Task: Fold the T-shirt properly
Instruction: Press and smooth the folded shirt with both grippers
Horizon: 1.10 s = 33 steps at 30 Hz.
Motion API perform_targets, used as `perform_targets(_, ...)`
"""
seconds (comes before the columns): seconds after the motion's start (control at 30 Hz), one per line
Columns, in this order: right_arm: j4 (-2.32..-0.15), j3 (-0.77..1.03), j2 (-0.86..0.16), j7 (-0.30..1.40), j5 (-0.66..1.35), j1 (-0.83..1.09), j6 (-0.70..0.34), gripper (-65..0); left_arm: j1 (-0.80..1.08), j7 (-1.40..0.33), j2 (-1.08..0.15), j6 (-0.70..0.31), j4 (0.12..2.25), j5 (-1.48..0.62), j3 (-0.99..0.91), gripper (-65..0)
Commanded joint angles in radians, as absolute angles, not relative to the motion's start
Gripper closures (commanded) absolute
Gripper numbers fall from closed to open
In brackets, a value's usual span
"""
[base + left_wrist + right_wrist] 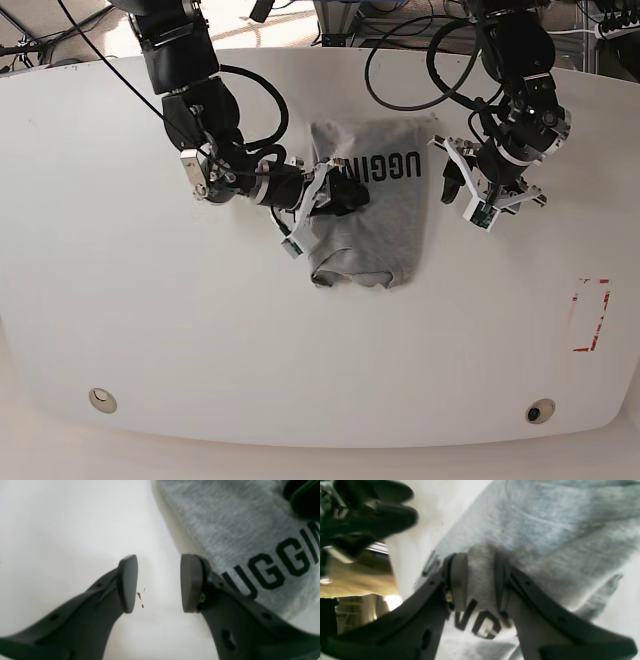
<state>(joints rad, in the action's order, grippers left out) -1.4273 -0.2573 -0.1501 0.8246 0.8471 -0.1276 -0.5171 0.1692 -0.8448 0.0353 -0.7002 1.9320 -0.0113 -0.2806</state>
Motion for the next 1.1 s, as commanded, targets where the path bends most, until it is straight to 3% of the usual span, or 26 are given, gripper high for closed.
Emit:
perform_targets(0.0,-1.322,-0.317,-0.154,0.737,0.769,-0.173,-0.526,-16.2,0.166,-0.826,0.002,-0.698,1.948,-0.022,-0.282,-25.0)
perform_targets(0.23,-1.216,-0.315,-0.151,0.653,0.615,-0.165,-0.536,-16.2,0.206,-0.823,-0.012,-0.698,1.948,-0.024,-0.282,-25.0)
perform_targets(0.67,-1.397,-0.314,-0.197,0.723,0.869,-0.213,-0.524,-16.3,0.199,-0.822,-0.042,-0.698,1.956,-0.025,-0.096,-25.0)
perform_targets(0.87,-1.385,-0.314,-0.202,0.727,0.866,-0.26,-0.524,-16.5,0.197,-0.822,0.007,-0.698,1.975,-0.025,0.018,-25.0)
perform_targets(1.07,-1.221,-0.315,-0.179,0.72,0.779,-0.335,-0.533,-16.3,0.211,-0.822,0.022,-0.698,1.951,-0.022,0.067,-25.0)
